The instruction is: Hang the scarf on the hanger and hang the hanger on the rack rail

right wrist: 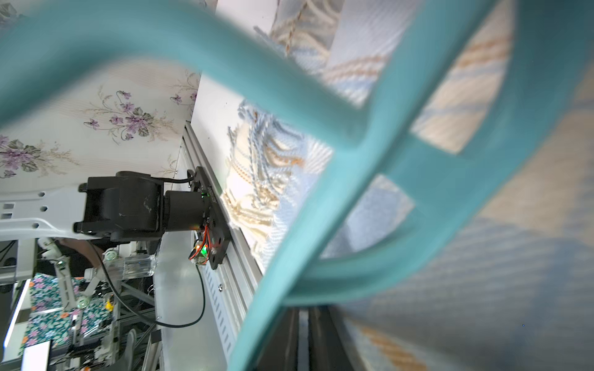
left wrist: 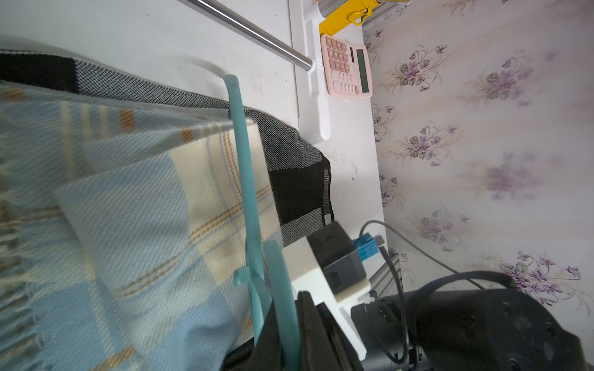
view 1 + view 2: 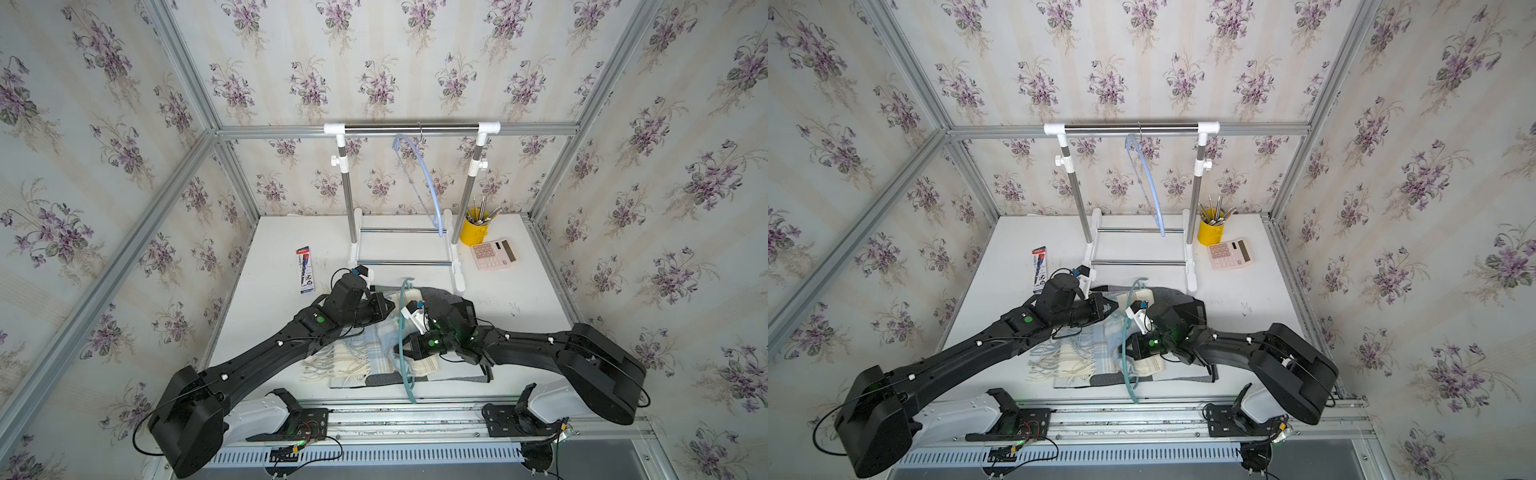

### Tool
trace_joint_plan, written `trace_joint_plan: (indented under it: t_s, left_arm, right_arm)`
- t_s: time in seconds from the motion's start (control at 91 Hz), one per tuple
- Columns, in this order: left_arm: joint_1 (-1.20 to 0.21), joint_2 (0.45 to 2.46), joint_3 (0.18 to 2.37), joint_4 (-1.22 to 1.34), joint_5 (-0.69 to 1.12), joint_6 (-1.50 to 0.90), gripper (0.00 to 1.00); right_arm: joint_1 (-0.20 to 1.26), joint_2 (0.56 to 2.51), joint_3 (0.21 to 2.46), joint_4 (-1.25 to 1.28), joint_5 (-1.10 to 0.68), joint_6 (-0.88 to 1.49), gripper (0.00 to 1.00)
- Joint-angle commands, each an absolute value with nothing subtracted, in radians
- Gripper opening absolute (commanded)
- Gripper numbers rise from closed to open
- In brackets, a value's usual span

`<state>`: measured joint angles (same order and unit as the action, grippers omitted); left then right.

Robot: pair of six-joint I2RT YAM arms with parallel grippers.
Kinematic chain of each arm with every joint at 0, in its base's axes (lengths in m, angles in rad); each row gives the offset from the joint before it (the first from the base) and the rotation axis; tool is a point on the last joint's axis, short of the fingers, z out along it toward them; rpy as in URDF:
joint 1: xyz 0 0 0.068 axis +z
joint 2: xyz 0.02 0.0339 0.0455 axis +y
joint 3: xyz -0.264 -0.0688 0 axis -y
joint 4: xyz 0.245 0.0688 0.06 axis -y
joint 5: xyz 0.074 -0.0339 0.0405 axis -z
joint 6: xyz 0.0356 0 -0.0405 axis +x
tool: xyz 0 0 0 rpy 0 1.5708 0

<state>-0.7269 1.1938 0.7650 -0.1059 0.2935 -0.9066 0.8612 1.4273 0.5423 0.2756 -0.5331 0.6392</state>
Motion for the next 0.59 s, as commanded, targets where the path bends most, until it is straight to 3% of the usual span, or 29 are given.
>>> trace_joint_plan:
  t_s: [0.0,0.044,0.121,0.209,0.385,0.582]
  left_arm:
    - [-0.732,1.200,0.790,-0.139,0.342,-0.901,0.00]
    - [-0.733,1.203,0.802,-0.150,0.344,-0.890,0.00]
    - [-0.736,1.216,0.831,-0.174,0.352,-0.871,0.00]
    - [-0.743,1.242,0.878,-0.203,0.387,-0.843,0.02]
    - [-0.767,1.304,0.961,-0.202,0.488,-0.805,0.09]
    - [-0.798,1.386,1.082,-0.271,0.515,-0.746,0.17]
  right_arm:
    - [0.811,1.360,0.563,0.160,-0.492,0.558,0.13]
    - [0.781,1.329,0.566,0.108,-0.480,0.542,0.17]
    - [0.728,1.281,0.561,0.041,-0.460,0.523,0.40]
    - [0.680,1.238,0.553,0.005,-0.455,0.515,0.56]
    - [0.614,1.182,0.550,0.036,-0.556,0.541,0.69]
    - [0.554,1.095,0.548,0.064,-0.633,0.593,0.76]
